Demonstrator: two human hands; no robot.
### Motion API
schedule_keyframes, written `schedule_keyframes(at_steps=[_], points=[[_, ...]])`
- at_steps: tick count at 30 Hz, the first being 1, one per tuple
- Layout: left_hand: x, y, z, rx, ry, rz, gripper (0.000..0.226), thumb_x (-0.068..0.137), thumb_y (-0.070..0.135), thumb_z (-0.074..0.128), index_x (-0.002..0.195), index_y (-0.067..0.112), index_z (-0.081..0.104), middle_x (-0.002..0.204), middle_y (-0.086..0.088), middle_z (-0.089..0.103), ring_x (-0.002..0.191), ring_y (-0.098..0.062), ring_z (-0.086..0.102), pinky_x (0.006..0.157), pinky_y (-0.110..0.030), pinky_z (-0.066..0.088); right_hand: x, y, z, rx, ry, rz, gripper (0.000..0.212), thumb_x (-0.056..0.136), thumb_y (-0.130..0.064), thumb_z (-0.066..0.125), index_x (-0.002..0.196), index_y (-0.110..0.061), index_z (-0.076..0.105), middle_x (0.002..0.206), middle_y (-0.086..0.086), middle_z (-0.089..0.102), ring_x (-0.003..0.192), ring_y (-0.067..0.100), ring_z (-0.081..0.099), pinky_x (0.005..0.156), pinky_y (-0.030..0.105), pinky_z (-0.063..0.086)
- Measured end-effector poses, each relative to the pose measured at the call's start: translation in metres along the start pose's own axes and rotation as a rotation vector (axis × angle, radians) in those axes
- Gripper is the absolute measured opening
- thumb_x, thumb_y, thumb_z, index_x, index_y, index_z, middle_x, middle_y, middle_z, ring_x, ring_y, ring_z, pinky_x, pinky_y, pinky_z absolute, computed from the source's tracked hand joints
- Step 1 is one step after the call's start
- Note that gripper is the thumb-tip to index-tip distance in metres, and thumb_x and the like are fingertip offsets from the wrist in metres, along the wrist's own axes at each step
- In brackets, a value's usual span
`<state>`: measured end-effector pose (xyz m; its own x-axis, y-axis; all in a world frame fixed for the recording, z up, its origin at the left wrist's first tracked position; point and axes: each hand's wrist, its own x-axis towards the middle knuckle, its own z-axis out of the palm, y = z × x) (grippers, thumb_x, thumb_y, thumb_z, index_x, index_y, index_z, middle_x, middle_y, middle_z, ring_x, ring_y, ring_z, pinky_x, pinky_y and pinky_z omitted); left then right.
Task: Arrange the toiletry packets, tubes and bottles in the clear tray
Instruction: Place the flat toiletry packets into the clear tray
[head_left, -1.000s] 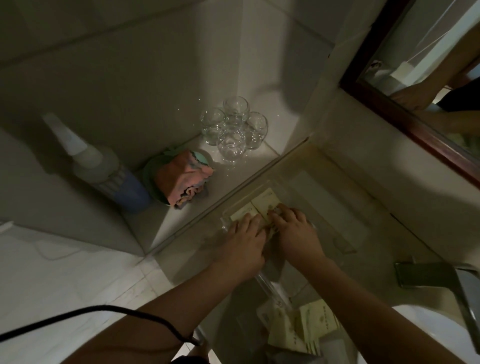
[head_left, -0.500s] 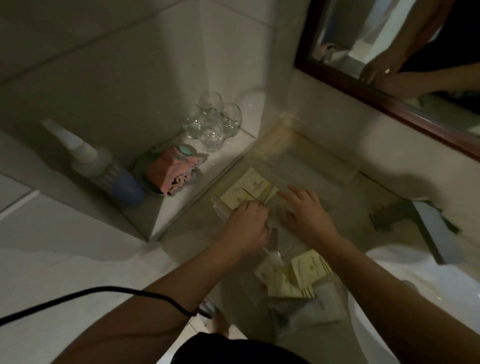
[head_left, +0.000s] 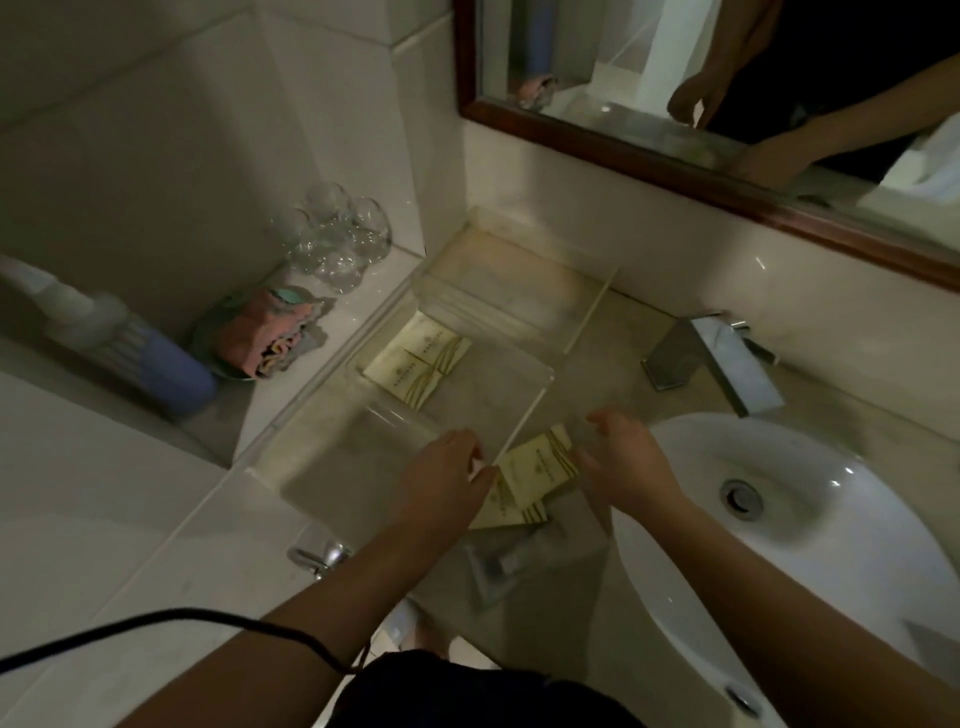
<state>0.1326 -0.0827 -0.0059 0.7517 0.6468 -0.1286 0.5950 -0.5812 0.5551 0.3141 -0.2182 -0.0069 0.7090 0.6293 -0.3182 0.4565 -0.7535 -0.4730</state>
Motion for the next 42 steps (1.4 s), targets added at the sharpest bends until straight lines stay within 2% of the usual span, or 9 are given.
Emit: schedule_keyframes(at_steps=[5, 9, 17, 22, 27, 31, 35, 38, 42], points=[[-0.021, -0.009, 0.026, -0.025, 0.014, -0.303, 0.043, 0.075, 0.049, 0.07, 0.108, 0.024, 0.057, 0.102, 0.005, 0.054, 0.092, -0.015, 0.055, 0.078, -0.034, 0.052, 0.0, 0.008, 0.022, 0.083, -0.084, 0.009, 0.078, 0.069, -0.053, 0.076, 0.132, -0.019, 0.046, 0.125, 0.004, 0.059, 0.112, 0.024, 0.057, 0.091, 0.043, 0.051], [-0.024, -0.007, 0.038, -0.149, 0.04, -0.428, 0.066, 0.069, 0.046, 0.076, 0.123, 0.018, 0.049, 0.115, -0.002, 0.054, 0.101, -0.021, 0.056, 0.085, -0.043, 0.053, 0.004, 0.003, 0.028, 0.097, -0.088, -0.028, 0.076, 0.066, -0.054, 0.077, 0.128, -0.021, 0.047, 0.12, 0.002, 0.056, 0.111, 0.023, 0.055, 0.09, 0.041, 0.051], [-0.023, -0.007, 0.042, -0.215, -0.024, -0.506, 0.057, 0.071, 0.033, 0.076, 0.117, 0.019, 0.046, 0.104, -0.003, 0.062, 0.094, -0.022, 0.063, 0.079, -0.044, 0.058, 0.003, 0.002, 0.036, 0.149, -0.089, -0.056, 0.052, 0.072, -0.036, 0.079, 0.113, -0.016, 0.055, 0.103, -0.002, 0.054, 0.096, 0.019, 0.055, 0.076, 0.032, 0.045], [-0.021, -0.013, 0.037, -0.251, -0.123, -0.554, 0.026, 0.074, 0.021, 0.076, 0.093, 0.011, 0.061, 0.099, -0.007, 0.068, 0.089, -0.02, 0.066, 0.08, -0.042, 0.059, 0.003, 0.008, 0.034, 0.241, -0.107, -0.014, 0.029, 0.08, -0.029, 0.073, 0.102, -0.014, 0.062, 0.101, 0.004, 0.067, 0.089, 0.02, 0.063, 0.074, 0.036, 0.054], [-0.02, -0.012, 0.028, -0.323, -0.122, -0.531, 0.028, 0.076, 0.019, 0.071, 0.1, 0.008, 0.062, 0.101, -0.009, 0.066, 0.091, -0.022, 0.065, 0.079, -0.043, 0.059, 0.002, 0.006, 0.023, 0.358, -0.128, 0.022, 0.012, 0.088, -0.025, 0.065, 0.09, -0.016, 0.058, 0.09, -0.001, 0.063, 0.077, 0.013, 0.059, 0.053, 0.018, 0.04], [-0.03, -0.011, 0.013, -0.377, -0.128, -0.456, 0.024, 0.079, 0.02, 0.07, 0.098, 0.014, 0.058, 0.102, -0.006, 0.062, 0.093, -0.021, 0.063, 0.08, -0.038, 0.058, -0.003, 0.005, 0.011, 0.567, -0.214, 0.084, 0.013, 0.09, -0.023, 0.063, 0.1, -0.015, 0.064, 0.095, 0.0, 0.069, 0.087, 0.015, 0.067, 0.068, 0.027, 0.054], [-0.031, -0.008, -0.013, -0.427, -0.082, -0.373, 0.018, 0.084, 0.023, 0.068, 0.098, 0.012, 0.063, 0.096, -0.002, 0.066, 0.082, -0.013, 0.064, 0.064, -0.023, 0.051, -0.005, -0.003, 0.0, 0.727, -0.233, 0.088, 0.007, 0.091, -0.022, 0.064, 0.097, -0.018, 0.065, 0.093, 0.0, 0.073, 0.084, 0.014, 0.07, 0.069, 0.028, 0.056], [-0.026, -0.005, -0.034, -0.483, -0.013, -0.346, 0.022, 0.093, 0.026, 0.058, 0.093, 0.008, 0.069, 0.088, -0.004, 0.071, 0.079, -0.017, 0.068, 0.071, -0.031, 0.055, 0.0, -0.014, -0.001, 0.775, -0.188, 0.097, 0.013, 0.089, -0.021, 0.066, 0.099, -0.013, 0.063, 0.095, 0.005, 0.073, 0.088, 0.019, 0.071, 0.078, 0.038, 0.059], [0.002, -0.019, -0.054, -0.265, 0.043, -0.249, 0.023, 0.095, 0.022, 0.053, 0.087, 0.009, 0.07, 0.076, 0.0, 0.065, 0.064, -0.01, 0.059, 0.053, -0.013, 0.04, 0.012, -0.034, 0.001, 0.752, -0.124, 0.113, 0.013, 0.088, -0.02, 0.069, 0.096, -0.017, 0.06, 0.093, 0.004, 0.073, 0.084, 0.018, 0.072, 0.076, 0.039, 0.06]])
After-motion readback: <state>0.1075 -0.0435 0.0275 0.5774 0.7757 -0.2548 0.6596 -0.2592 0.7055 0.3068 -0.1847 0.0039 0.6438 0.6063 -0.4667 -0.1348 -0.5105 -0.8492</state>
